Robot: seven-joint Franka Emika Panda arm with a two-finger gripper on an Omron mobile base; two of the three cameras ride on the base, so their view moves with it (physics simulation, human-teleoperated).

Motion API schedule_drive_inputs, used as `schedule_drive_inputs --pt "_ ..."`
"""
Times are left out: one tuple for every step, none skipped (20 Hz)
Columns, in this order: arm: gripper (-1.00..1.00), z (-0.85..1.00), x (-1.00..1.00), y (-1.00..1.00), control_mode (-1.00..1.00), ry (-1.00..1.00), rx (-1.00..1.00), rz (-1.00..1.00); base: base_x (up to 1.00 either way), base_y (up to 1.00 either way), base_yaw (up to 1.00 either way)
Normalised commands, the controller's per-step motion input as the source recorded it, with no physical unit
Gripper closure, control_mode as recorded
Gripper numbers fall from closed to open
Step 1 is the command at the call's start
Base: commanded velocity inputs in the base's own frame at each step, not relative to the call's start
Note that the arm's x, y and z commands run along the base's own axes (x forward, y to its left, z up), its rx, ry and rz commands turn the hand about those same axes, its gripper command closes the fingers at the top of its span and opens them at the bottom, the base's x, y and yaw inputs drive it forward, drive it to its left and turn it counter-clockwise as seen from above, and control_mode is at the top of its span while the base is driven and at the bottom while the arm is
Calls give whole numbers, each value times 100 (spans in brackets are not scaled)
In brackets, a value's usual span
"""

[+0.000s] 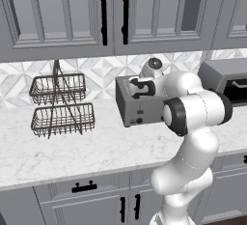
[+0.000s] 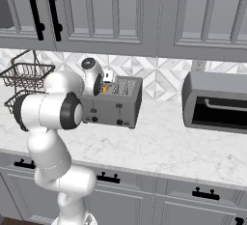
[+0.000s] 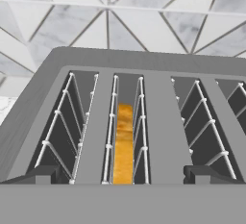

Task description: Start the toaster. Once the lever pops up, take the bread to the plate on the dining counter.

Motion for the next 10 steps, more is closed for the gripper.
schedule_drive_inputs --pt "-100 0 0 0 -100 0 0 0 0 0 0" --pt "-100 0 0 0 -100 0 0 0 0 0 0" --pt "-100 0 0 0 -100 0 0 0 0 0 0" --pt "-100 0 0 0 -100 0 0 0 0 0 0" --pt "-100 0 0 0 -100 0 0 0 0 0 0" --pt "-100 0 0 0 -100 0 0 0 0 0 0" --pt "-100 0 0 0 -100 0 0 0 0 0 0" --pt "-100 0 0 0 -100 0 0 0 0 0 0" --pt "-100 0 0 0 -100 0 0 0 0 0 0" --pt "-100 0 0 0 -100 0 0 0 0 0 0"
